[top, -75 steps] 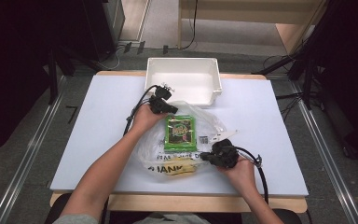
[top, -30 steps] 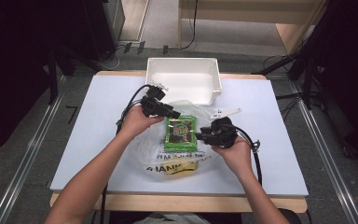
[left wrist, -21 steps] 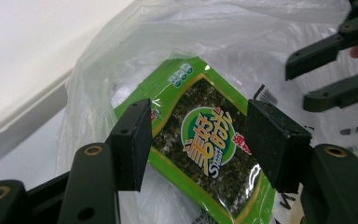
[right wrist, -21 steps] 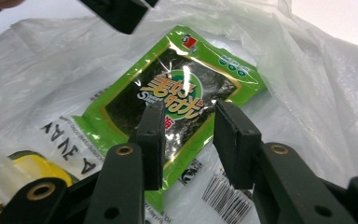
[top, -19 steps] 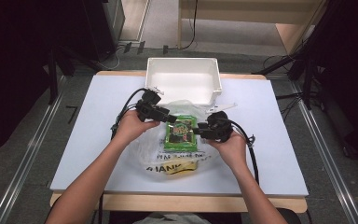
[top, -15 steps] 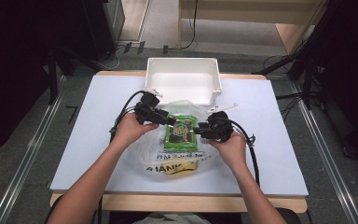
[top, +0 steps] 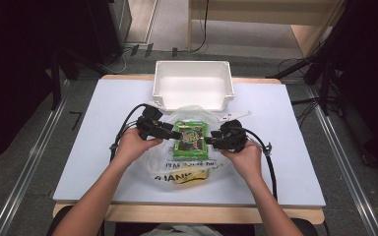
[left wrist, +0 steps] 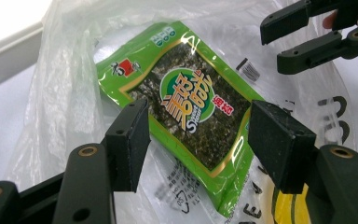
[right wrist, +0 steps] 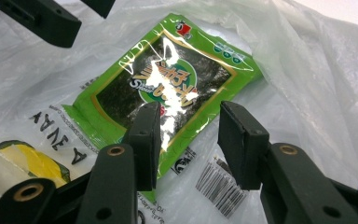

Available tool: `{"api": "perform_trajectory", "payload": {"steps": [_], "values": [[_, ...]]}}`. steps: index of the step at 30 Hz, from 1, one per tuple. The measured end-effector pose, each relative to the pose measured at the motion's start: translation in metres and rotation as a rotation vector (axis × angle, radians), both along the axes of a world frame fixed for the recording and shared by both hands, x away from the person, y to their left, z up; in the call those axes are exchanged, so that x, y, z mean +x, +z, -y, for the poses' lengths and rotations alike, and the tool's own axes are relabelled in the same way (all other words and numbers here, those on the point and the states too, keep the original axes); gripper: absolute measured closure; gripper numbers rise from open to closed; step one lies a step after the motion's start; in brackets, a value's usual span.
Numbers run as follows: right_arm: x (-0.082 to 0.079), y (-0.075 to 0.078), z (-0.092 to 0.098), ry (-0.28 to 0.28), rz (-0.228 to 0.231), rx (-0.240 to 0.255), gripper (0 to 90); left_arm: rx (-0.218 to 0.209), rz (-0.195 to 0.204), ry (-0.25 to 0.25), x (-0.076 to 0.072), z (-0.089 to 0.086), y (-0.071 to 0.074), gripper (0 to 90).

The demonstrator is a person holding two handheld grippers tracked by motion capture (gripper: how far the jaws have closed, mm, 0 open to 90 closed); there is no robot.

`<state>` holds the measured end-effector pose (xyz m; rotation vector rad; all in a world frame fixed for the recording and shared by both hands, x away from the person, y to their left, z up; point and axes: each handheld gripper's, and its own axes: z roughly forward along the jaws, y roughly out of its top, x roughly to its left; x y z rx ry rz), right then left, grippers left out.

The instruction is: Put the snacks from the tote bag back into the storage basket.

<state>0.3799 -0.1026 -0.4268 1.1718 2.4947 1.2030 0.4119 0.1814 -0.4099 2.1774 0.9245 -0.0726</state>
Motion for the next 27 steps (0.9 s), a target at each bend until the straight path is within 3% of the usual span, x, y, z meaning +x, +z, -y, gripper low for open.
{"api": "perform_trajectory", "payload": {"steps": [5,19,23,27], "values": [[-0.001,-0.001,-0.002,0.0,-0.007,0.019,57.9,0.008,0.009,-0.007,-0.005,-0.001,-0.002,40.0],[-0.002,-0.004,-0.001,0.004,0.001,0.005,55.8,0.007,0.03,-0.015,-0.021,-0.004,-0.004,40.3],[-0.003,-0.004,-0.001,0.007,0.005,0.005,55.3,0.018,0.082,-0.043,-0.029,-0.003,-0.006,50.0],[-0.003,-0.004,-0.001,0.007,0.005,0.005,54.8,-0.005,0.067,-0.051,-0.031,-0.003,-0.009,58.6]]}}
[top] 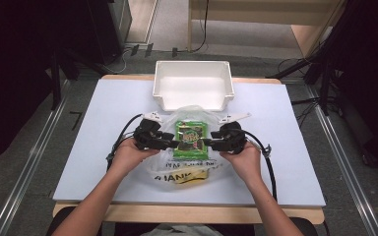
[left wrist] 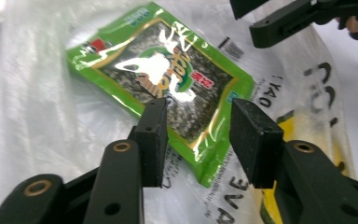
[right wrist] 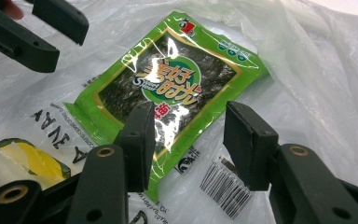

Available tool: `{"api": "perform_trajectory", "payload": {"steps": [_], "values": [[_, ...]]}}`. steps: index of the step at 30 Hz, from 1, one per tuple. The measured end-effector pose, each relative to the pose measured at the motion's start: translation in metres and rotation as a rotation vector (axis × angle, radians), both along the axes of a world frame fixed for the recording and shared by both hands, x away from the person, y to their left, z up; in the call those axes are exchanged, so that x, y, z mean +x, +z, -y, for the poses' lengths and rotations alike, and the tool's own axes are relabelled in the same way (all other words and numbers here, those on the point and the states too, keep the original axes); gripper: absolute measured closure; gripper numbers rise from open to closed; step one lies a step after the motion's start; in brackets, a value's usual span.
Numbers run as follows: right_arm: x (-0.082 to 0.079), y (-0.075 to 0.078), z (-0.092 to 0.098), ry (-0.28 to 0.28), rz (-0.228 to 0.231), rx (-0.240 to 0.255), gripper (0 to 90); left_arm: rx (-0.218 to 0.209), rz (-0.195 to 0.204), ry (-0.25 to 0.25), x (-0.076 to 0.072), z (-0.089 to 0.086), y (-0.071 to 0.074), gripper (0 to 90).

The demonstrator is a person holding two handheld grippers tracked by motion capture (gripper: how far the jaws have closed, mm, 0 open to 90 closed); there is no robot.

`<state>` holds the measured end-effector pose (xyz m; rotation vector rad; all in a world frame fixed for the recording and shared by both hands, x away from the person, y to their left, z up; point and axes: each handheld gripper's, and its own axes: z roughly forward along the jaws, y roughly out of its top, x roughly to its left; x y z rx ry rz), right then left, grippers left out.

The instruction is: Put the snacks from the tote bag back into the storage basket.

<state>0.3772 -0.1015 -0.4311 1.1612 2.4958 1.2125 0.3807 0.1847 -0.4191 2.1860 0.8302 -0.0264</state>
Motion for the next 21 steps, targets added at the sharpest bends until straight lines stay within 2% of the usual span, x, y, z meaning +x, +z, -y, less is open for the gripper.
{"api": "perform_trajectory", "payload": {"steps": [4,8,11,16,21], "values": [[0.0,0.0,0.0,0.0,0.0,0.001,54.3,0.021,-0.011,0.003,0.0,0.001,-0.003,66.5],[-0.001,-0.002,-0.003,0.001,-0.001,0.003,54.1,0.001,-0.027,0.016,0.002,0.001,-0.007,80.6],[0.0,-0.002,-0.004,-0.002,-0.005,0.009,53.5,-0.002,-0.038,0.022,0.004,0.005,-0.01,85.7],[0.002,-0.003,-0.008,-0.007,0.005,0.012,53.5,0.04,-0.03,0.024,0.005,0.014,-0.016,86.0],[0.006,-0.002,-0.012,-0.01,0.01,0.012,53.5,0.073,-0.03,0.035,0.007,0.017,-0.022,85.7]]}}
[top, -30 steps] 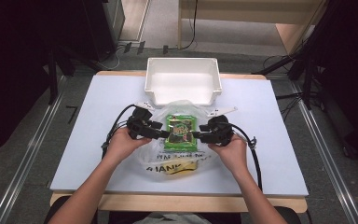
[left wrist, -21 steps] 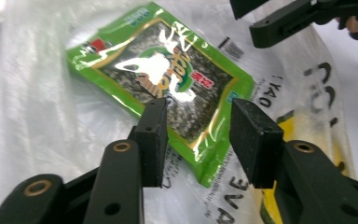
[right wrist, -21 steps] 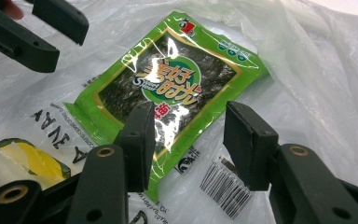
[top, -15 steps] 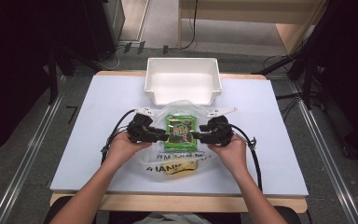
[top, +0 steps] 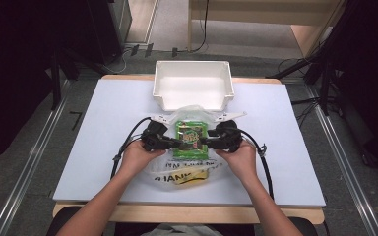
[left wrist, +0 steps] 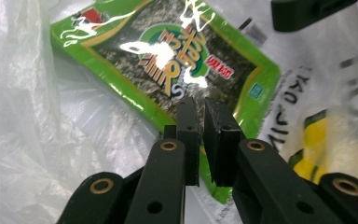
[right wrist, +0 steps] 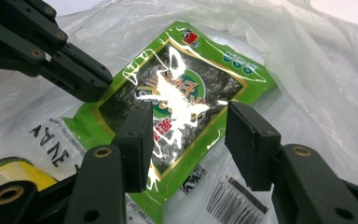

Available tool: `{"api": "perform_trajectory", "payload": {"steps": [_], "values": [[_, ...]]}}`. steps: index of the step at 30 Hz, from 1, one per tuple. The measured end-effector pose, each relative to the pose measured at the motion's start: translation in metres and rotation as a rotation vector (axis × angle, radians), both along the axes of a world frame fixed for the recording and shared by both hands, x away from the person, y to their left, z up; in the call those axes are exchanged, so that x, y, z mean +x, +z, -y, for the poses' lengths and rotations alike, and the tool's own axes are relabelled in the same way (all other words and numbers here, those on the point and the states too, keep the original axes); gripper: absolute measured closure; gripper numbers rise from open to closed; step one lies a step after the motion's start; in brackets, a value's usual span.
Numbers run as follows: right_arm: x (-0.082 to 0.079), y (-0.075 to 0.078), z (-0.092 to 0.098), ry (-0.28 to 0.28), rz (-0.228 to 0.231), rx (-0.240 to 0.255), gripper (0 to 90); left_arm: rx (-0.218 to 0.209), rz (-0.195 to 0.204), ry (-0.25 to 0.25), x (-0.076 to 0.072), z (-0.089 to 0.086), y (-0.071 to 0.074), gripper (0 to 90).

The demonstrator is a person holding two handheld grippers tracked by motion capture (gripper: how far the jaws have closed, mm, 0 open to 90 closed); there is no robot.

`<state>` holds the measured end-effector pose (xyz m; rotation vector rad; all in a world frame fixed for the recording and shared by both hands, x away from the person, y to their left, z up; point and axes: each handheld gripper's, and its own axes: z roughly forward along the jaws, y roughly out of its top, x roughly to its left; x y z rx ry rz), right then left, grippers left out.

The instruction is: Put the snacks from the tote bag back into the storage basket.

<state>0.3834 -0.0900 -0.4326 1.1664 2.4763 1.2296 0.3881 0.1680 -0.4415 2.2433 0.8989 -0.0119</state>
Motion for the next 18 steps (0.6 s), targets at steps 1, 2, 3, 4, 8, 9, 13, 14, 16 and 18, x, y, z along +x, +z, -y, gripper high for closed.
{"api": "perform_trajectory", "payload": {"steps": [1,2,3,4,8,9,13,14,16,18], "values": [[0.001,0.0,-0.001,-0.002,0.001,-0.003,53.5,0.002,-0.001,0.005,0.0,0.0,-0.001,85.7],[0.002,0.0,-0.001,0.0,0.003,-0.002,53.5,-0.006,-0.005,0.004,0.001,-0.001,-0.002,85.8],[0.003,0.0,-0.002,-0.005,0.001,-0.004,53.5,-0.009,-0.007,0.007,0.001,-0.002,-0.002,85.8],[0.004,0.0,-0.003,-0.001,0.002,-0.01,53.5,-0.014,-0.008,0.008,0.001,-0.002,-0.002,85.8],[0.008,-0.002,-0.003,-0.016,-0.006,0.007,53.5,-0.016,-0.011,0.014,0.002,-0.004,-0.003,86.2],[0.009,-0.002,-0.003,-0.02,-0.006,0.011,53.5,-0.02,-0.013,0.015,0.002,-0.005,-0.003,86.2],[0.01,-0.002,-0.002,-0.025,-0.005,0.014,52.9,-0.016,-0.023,0.018,0.004,-0.009,-0.004,86.8],[0.011,-0.002,-0.002,-0.026,-0.008,0.016,52.9,-0.02,-0.026,0.02,0.004,-0.009,-0.004,86.8],[0.012,-0.001,-0.001,-0.035,-0.01,0.023,52.9,-0.02,-0.031,0.028,0.004,-0.01,-0.005,86.9],[0.014,0.001,-0.001,-0.038,-0.016,0.035,52.9,-0.021,-0.038,0.025,0.004,-0.011,-0.005,87.7]]}}
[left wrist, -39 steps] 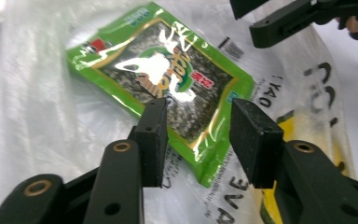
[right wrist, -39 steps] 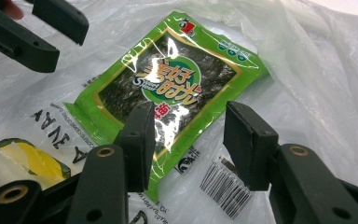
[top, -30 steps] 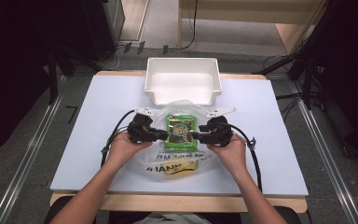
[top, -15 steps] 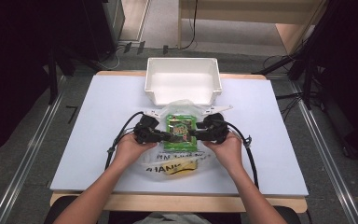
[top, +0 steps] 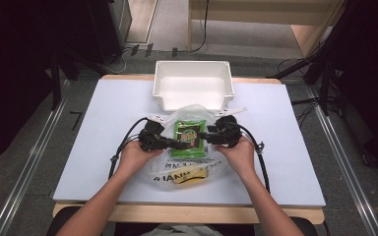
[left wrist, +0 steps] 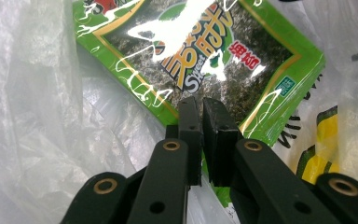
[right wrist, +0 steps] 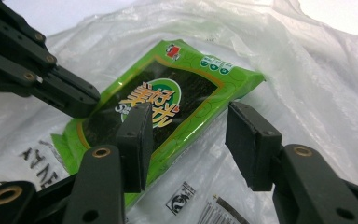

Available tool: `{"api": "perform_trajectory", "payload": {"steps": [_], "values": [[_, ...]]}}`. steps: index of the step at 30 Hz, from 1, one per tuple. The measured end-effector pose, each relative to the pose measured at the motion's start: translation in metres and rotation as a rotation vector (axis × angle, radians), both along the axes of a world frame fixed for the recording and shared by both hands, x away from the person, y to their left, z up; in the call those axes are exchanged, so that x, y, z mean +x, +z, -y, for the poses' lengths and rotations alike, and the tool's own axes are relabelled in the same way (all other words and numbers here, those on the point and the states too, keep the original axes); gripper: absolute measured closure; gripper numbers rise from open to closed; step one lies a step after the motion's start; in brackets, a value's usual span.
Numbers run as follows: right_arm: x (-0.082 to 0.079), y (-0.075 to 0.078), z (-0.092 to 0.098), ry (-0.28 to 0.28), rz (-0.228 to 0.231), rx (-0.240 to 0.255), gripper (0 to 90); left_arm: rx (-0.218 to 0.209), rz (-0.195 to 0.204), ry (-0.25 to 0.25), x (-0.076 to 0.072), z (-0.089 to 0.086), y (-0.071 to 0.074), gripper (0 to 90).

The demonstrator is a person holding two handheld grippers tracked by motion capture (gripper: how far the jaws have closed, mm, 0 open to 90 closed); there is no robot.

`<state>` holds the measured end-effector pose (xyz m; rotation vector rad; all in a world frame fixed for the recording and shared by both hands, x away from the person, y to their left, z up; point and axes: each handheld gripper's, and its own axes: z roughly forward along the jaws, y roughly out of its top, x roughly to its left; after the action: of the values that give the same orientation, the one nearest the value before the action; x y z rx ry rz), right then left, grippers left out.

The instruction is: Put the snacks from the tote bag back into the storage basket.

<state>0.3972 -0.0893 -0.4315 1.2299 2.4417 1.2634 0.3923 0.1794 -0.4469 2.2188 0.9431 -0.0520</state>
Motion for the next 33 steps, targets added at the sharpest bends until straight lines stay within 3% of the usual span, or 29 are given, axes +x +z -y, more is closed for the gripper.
{"api": "perform_trajectory", "payload": {"steps": [6,9,15,20,29,33], "values": [[0.003,0.009,-0.008,0.011,-0.032,-0.007,53.1,-0.001,-0.01,0.006,0.0,-0.002,-0.001,88.3],[0.005,0.009,-0.011,0.0,-0.078,0.017,52.4,-0.008,-0.017,0.01,-0.001,-0.003,-0.002,88.8],[0.013,0.007,-0.017,-0.011,-0.147,-0.001,51.5,-0.01,-0.025,0.007,-0.003,-0.001,-0.004,89.6],[0.022,0.006,-0.023,-0.028,-0.211,0.014,51.3,-0.005,-0.027,0.003,-0.003,0.0,-0.004,90.0],[0.032,-0.005,-0.026,-0.026,-0.281,0.06,54.3,-0.011,-0.014,-0.01,-0.004,0.009,-0.006,90.0],[0.033,-0.008,-0.029,-0.017,-0.285,0.074,57.5,-0.009,-0.01,-0.012,-0.004,0.01,-0.007,90.0]]}}
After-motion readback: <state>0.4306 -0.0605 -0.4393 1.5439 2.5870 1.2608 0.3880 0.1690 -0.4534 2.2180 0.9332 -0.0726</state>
